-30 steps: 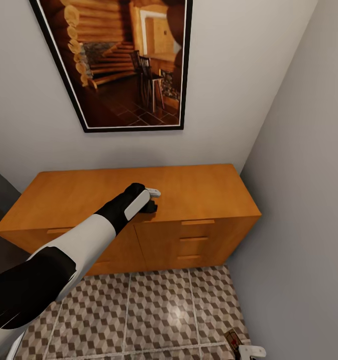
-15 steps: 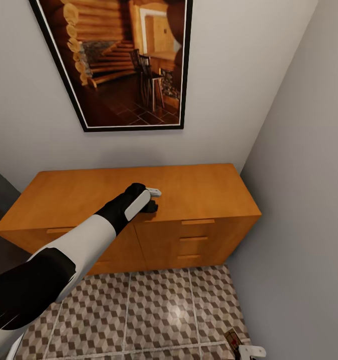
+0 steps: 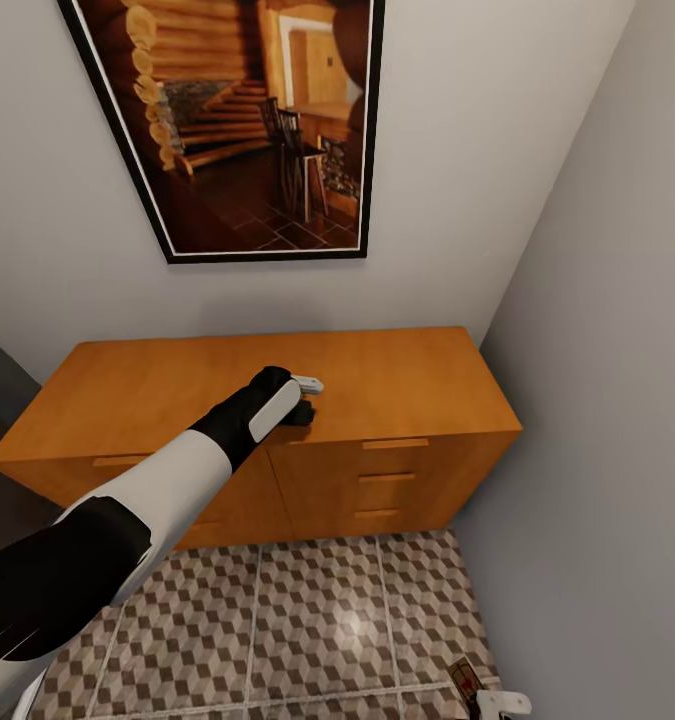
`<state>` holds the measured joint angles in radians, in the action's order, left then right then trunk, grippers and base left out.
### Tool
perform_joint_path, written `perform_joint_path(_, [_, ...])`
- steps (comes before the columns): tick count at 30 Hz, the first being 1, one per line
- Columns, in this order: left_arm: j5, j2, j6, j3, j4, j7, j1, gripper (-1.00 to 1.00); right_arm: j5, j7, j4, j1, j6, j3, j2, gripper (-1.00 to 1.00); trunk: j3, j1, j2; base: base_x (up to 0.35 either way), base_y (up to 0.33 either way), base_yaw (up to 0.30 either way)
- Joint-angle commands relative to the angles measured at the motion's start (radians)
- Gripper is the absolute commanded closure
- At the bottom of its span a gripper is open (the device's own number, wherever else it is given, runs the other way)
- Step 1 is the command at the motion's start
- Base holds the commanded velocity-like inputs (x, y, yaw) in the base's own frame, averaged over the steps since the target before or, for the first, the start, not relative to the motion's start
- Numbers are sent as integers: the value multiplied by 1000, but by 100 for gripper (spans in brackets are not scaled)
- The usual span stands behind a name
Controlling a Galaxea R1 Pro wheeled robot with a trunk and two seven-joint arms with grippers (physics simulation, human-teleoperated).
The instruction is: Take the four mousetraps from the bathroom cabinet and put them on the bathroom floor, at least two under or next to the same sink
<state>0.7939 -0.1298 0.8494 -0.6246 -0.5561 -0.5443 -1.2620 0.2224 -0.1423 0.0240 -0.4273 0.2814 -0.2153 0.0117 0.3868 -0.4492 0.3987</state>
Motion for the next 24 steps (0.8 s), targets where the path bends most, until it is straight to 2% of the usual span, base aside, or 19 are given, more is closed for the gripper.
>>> perform_joint_path(1, [4, 1, 5, -6, 33, -8, -1, 100, 11, 0, -1, -1, 4, -9, 0, 100, 2, -1, 1, 0, 0, 0])
perform_joint_path(24, [4, 3, 5, -6, 26, -9, 4, 100, 11, -1, -1, -1, 4, -9, 0, 100, 2, -1, 1, 0, 0, 0])
